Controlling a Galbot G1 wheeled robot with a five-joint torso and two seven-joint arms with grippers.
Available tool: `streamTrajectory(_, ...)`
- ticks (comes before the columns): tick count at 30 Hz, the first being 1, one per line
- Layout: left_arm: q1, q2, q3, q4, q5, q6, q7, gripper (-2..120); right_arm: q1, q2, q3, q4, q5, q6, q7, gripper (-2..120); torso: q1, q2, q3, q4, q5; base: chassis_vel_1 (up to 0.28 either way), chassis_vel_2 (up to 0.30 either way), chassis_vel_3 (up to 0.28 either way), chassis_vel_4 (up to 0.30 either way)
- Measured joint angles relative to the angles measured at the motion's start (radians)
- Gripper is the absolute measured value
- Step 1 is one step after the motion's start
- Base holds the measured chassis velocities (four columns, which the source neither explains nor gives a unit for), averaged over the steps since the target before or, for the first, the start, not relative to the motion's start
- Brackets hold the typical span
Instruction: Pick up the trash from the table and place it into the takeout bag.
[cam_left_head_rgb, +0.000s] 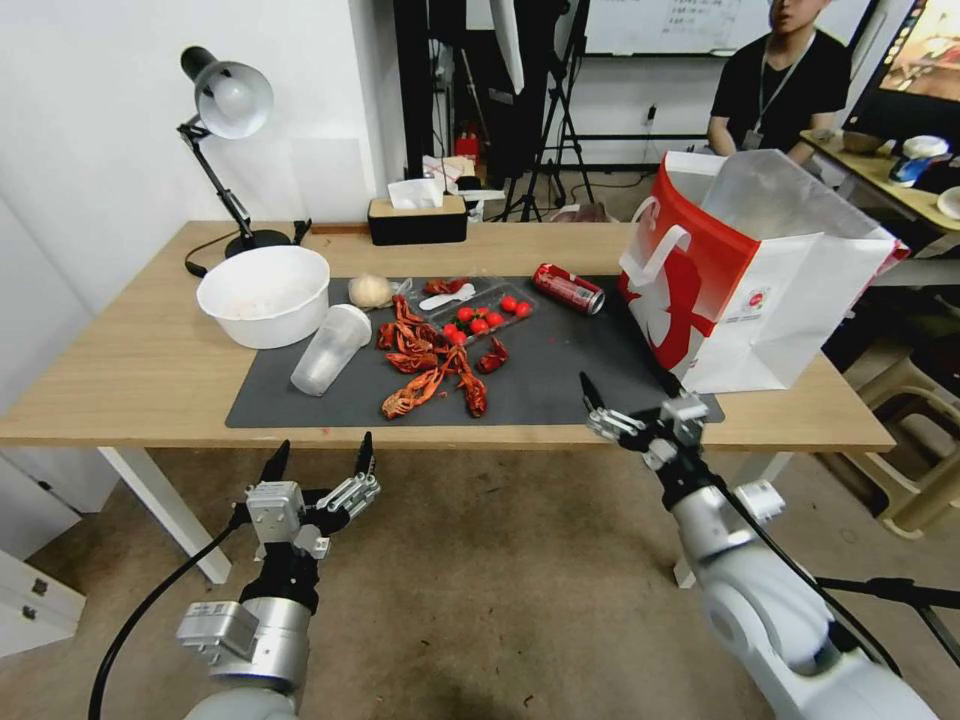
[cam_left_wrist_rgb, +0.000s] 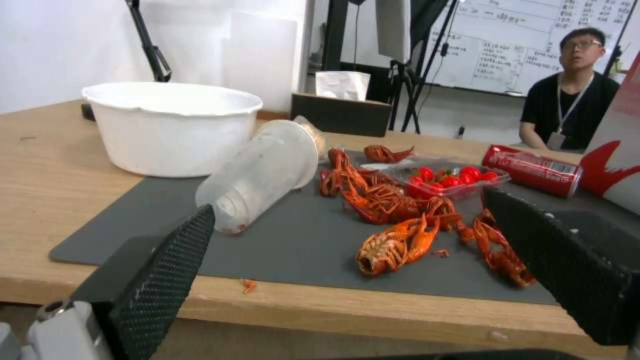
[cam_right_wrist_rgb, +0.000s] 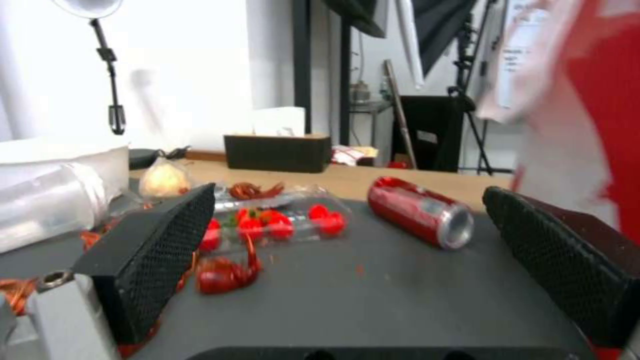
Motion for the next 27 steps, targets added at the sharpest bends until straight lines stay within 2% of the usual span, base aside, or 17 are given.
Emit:
streamTrajectory(2, 0.0, -0.001, 0.0, 0.0, 0.001, 0.0, 0.0, 100, 0.021, -0.005, -0.01, -0.008, 0.003, -0.006, 0.001, 100, 0.0, 0.0, 0.0, 0.0, 0.0, 0.0, 0.0, 0.0, 0.0)
streamTrajectory(9, 0.008, 0.002, 0.002, -0.014, 0.003, 0.001, 0.0, 100, 0.251, -0.037, -0.115, -0.106, 0.076, -0.104, 0.009, 100, 0.0, 0.0, 0.0, 0.0, 0.0, 0.0, 0.0, 0.0, 0.0)
streamTrajectory(27, 0.007, -0.001, -0.013, -0.016, -0.001, 0.003, -0.001, 100, 0.517, -0.016, -0.245, -0.272, 0.115, -0.191, 0.051, 100, 0.0, 0.0, 0.0, -0.0001, -0.0001, 0.0, 0.0, 0.0, 0.0)
